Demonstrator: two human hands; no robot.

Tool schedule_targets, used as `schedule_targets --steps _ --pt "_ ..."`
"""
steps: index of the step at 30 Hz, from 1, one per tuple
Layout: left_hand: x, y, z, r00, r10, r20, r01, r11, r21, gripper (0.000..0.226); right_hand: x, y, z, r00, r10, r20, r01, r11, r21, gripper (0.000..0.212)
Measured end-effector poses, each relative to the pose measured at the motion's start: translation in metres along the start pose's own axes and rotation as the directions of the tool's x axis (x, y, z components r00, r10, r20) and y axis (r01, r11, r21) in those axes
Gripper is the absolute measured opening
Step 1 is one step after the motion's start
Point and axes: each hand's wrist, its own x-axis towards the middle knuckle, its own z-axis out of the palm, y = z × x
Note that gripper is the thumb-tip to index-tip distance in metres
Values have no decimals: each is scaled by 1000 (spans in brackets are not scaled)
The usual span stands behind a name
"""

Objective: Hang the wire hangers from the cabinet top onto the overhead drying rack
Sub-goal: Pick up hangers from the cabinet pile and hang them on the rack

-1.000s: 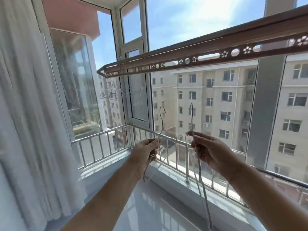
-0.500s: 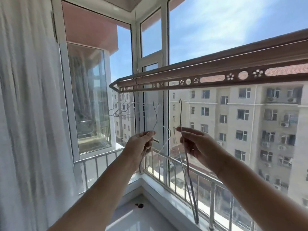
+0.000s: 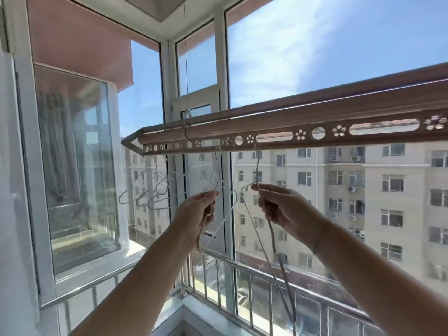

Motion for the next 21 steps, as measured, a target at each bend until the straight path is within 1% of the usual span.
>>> schedule_targets --steps 2,5,13,18,21 --pt "25 9 -14 999 14 32 -15 1000 23 19 21 0 12 999 -13 -33 13 1000 -4 22" --pt "61 18 -30 997 31 68 -31 999 12 17 47 2 28 997 -24 -73 23 1000 -19 23" --pt "121 16 -43 992 -4 130 2 1000 11 15 91 9 44 980 -29 -195 19 998 -53 21" --pt "139 11 -37 978 -20 208 18 1000 12 10 111 14 37 958 14 -287 -28 999 -45 21" --pt "147 8 -33 974 -20 225 21 1000 -4 10 118 18 34 946 38 -323 -59 997 -57 21"
